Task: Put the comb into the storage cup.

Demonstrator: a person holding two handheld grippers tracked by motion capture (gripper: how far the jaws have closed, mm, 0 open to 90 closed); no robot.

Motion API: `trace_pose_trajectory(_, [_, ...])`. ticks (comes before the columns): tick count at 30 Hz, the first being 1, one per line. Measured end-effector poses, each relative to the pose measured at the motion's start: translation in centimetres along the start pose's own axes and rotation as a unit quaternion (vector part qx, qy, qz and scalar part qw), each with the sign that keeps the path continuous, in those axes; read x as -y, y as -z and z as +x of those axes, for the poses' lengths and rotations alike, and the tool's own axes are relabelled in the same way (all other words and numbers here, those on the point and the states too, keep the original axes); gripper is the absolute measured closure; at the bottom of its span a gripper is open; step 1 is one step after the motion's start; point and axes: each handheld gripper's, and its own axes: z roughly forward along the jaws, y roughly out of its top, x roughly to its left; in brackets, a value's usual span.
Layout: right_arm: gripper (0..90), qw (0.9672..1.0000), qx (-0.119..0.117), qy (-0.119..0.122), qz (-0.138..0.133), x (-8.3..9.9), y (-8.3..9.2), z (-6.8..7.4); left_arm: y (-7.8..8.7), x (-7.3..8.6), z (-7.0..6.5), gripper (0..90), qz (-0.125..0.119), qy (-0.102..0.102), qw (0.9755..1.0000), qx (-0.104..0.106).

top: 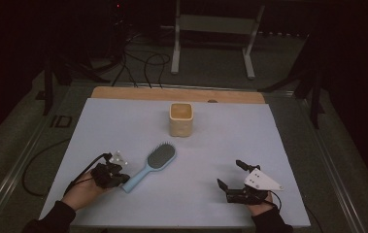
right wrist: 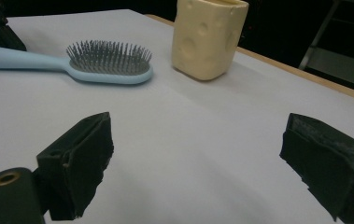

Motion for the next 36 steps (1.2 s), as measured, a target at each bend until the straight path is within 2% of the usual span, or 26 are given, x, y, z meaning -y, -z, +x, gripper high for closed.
trace_pose_trajectory(14, [8.9,1.0,-0.001,-0.003,0.001,0.0,0.0,0.0,-0.3,-0.1,-1.7,89.9,0.01,-0.015,0.9996,0.02])
trace_pose_trajectory(23, [8.9,1.0,0.0,-0.002,-0.001,0.0,0.0,0.0,-0.4,-0.2,-2.4,89.8,0.018,-0.024,0.9993,0.023])
trace_pose_trajectory(28, [8.9,1.0,-0.001,-0.001,0.0,0.0,0.0,0.0,-0.4,-0.4,-3.1,89.8,0.024,-0.037,0.9987,0.027])
trace_pose_trajectory(36, [8.9,1.0,-0.001,-0.003,-0.001,0.0,0.0,0.0,-0.6,-0.8,-3.8,89.8,0.026,-0.04,0.9982,0.037])
